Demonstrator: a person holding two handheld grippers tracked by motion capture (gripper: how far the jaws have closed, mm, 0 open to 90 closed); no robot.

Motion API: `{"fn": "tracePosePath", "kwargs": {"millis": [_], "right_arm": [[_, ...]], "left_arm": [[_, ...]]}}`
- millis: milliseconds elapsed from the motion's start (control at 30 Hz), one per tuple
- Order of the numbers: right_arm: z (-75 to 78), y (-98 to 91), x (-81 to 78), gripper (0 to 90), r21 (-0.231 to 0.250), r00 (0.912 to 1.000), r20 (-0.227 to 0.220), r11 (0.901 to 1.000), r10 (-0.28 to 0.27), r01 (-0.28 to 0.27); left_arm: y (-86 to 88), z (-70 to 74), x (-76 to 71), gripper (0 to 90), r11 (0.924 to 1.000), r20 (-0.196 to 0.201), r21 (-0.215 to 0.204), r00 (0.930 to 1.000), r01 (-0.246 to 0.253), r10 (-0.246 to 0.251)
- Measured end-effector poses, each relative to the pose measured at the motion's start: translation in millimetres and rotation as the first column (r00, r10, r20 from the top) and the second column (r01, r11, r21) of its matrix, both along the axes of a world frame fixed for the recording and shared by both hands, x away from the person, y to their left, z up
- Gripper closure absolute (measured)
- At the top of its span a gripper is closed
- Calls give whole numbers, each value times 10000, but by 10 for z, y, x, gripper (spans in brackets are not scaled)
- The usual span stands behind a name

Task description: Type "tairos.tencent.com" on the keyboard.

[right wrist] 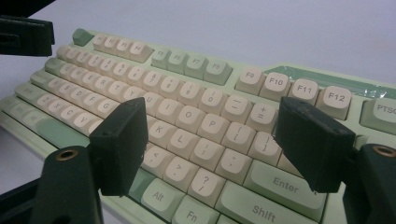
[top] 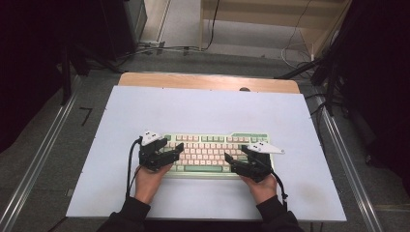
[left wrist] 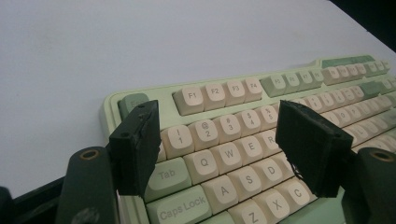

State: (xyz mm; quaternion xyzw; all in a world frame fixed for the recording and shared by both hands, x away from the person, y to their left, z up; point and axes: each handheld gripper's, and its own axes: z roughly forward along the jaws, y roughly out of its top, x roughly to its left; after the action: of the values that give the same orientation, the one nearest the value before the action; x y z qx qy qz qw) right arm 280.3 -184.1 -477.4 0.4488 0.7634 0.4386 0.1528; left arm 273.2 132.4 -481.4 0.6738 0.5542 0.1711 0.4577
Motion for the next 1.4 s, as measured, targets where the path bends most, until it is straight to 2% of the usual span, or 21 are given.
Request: {"fn": "tracePosePath", "kwargs": {"millis": [133, 233, 333, 467, 700, 933, 1400], "right_arm": [[6, 1, -7, 247, 43, 10000, -20, 10000, -8, 8], [19, 8, -22, 297, 114, 10000, 41, 9999, 10, -11], [34, 27, -36, 446, 200, 9996, 213, 9997, 158, -162], [42, 85, -62, 624, 311, 9987, 226, 9984, 459, -466], [35, 214, -121, 871, -124, 9924, 285, 9928, 1195, -1192], [-1, 319, -147, 873, -422, 9850, 229, 9845, 1712, -1702], [-75, 508, -93, 872, -512, 9742, 8, 9729, 2256, -2253]], "left_arm": [[-16, 3, -9, 312, 10000, -12, 9, 10000, 30, -30], [-19, -5, -12, 312, 10000, -34, 41, 10000, 58, -58], [-8, -10, -20, 312, 9999, -43, 90, 10000, 53, -53], [16, -8, -25, 312, 10000, -55, -20, 10000, -70, 70], [-41, -21, -43, 312, 9999, -96, 74, 9998, 153, -152], [-60, -44, -59, 312, 9994, -210, 173, 9994, 288, -284], [80, -65, -166, 313, 9998, -283, 104, 9995, -163, 166]]}}
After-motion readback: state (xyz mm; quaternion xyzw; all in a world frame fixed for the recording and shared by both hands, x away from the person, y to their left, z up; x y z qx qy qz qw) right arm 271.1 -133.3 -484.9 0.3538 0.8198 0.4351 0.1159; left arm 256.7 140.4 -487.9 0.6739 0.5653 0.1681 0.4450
